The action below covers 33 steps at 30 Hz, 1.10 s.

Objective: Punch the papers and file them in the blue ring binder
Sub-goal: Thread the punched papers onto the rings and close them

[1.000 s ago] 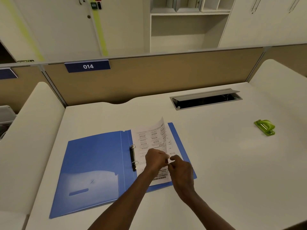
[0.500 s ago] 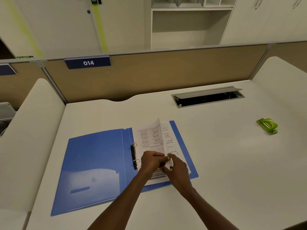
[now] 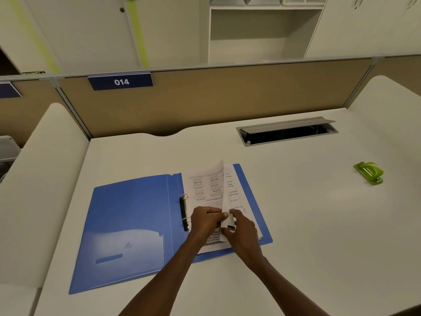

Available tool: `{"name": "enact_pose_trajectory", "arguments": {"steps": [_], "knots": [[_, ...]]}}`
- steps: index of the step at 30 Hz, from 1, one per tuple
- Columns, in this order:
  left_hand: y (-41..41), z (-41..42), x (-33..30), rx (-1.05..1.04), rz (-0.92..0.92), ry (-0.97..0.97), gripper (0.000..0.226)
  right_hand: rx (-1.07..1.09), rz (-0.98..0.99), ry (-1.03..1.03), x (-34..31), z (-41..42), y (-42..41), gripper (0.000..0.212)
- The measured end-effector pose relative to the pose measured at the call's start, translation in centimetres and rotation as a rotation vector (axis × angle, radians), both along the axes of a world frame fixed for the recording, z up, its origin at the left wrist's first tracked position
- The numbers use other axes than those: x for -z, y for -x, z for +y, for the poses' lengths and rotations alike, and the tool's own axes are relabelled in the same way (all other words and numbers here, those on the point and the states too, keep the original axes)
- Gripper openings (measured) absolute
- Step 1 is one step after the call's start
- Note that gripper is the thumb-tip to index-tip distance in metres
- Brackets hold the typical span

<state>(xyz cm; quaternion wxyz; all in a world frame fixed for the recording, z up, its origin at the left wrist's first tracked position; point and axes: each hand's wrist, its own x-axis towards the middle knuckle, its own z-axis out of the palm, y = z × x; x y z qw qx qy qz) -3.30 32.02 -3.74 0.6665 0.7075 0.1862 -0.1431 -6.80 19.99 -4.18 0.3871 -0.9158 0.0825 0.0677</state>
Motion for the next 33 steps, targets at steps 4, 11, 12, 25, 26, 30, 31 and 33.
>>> {"name": "enact_pose_trajectory", "arguments": {"steps": [4,11,12,25,26,30,31,33], "knots": [[-0.1,0.0,0.2,-0.019,-0.003,-0.054,0.031,0.000,-0.032,-0.009,-0.1,0.2,0.1,0.046],[0.0,0.8,-0.3,-0.092,-0.032,-0.059,0.018,0.082,-0.041,-0.163,0.1,-0.8,-0.3,0.056],[0.0,1.3,-0.5,-0.103,-0.040,-0.073,0.016,0.115,-0.046,-0.161,0.2,-1.3,-0.3,0.055],[4.1,14.4,-5.2,-0.248,-0.108,-0.373,0.006,0.139,0.105,0.317,2.3,-4.2,-0.4,0.058],[4.5,15.4,-5.1,-0.269,-0.103,-0.399,0.005,0.156,0.099,0.300,2.2,-4.2,-0.5,0.058],[6.2,19.1,-3.8,-0.349,-0.079,-0.570,0.009,0.215,0.019,0.277,2.4,-4.5,-0.6,0.042],[6.5,19.8,-3.4,-0.372,-0.065,-0.613,0.010,0.229,-0.007,0.266,2.4,-4.6,-0.6,0.035],[7.1,20.9,-2.5,-0.403,-0.032,-0.670,0.011,0.259,-0.040,0.236,2.4,-4.8,-0.5,0.023]]}}
